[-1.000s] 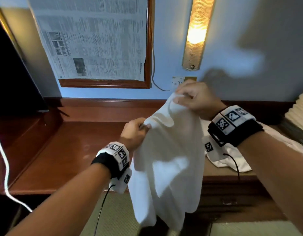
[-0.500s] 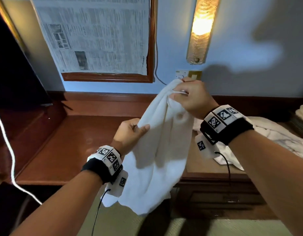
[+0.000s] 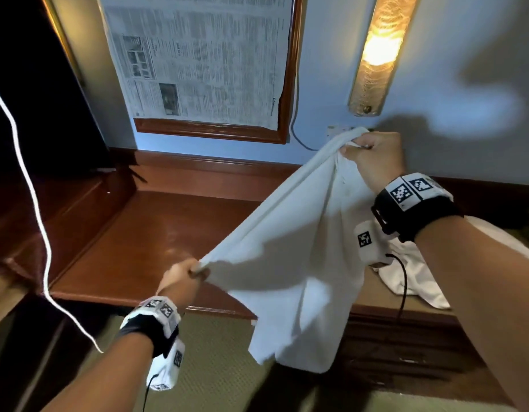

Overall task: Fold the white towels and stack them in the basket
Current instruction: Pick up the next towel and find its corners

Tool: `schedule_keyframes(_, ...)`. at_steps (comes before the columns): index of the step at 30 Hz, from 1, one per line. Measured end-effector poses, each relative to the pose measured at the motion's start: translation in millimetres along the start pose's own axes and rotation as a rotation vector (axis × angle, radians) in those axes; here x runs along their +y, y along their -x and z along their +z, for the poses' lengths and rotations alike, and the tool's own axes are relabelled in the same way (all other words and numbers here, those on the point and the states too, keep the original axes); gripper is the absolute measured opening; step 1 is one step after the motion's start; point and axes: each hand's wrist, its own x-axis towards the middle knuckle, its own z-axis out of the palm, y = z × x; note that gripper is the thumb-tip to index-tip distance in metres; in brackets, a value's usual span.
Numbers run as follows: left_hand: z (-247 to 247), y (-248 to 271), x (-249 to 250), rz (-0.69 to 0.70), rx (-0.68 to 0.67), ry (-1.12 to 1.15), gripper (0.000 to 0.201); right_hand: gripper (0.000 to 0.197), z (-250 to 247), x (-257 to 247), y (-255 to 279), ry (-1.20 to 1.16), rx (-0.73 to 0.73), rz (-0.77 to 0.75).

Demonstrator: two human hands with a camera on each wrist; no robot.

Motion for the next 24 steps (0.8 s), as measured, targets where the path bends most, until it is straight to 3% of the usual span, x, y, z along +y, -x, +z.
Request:
schedule_keyframes(3, -38.8, -12.8, -7.0, 0.036, 0.278, 0.197, 0.028, 0.030, -2.1, 28.9, 10.5, 0.155, -0.039, 0.136)
schedule_keyframes(5, -62.6, -20.5, -7.0, 0.100, 0.382, 0.350, 0.027, 0.029, 1.5, 44.8, 26.2, 0.263, -0.118, 0.191)
schedule_keyframes(7, -81.7, -29.7, -7.2, 0.126, 0.420, 0.449, 0.025, 0.024, 9.4, 52.7, 49.5, 0.255, -0.214, 0.271)
schedule_keyframes(12, -124.5, -44.1, -17.8, 0.155, 0.424, 0.294, 0.016, 0.014, 31.7, 69.9, 108.3, 0.275, -0.281, 0.336)
schedule_keyframes(14, -140.4, -45.9, -34.6, 0.065, 0.444, 0.148, 0.013, 0.012, 30.8, 83.7, 129.9, 0.355, -0.227, 0.404)
schedule_keyframes(17, -163.6, -51.6, -76.1, -0.203, 0.440, 0.065, 0.011, 0.010, 25.1, 104.1, 165.9, 0.396, -0.148, 0.549)
schedule_keyframes(19, -175.7, -53.0, -101.1, -0.392, 0.448, 0.009, 0.035, 0.007, 25.9, 108.1, 190.2, 0.431, -0.107, 0.588)
schedule_keyframes(21, -184.6, -50.2, -119.3, -0.455, 0.462, -0.048, 0.040, 0.003, 31.9, 111.9, 209.8, 0.424, -0.038, 0.631)
schedule_keyframes(24, -193.7, -44.3, -133.9, -0.434, 0.465, -0.016, 0.039, 0.008, 43.5, 112.0, 228.9, 0.437, 0.009, 0.686)
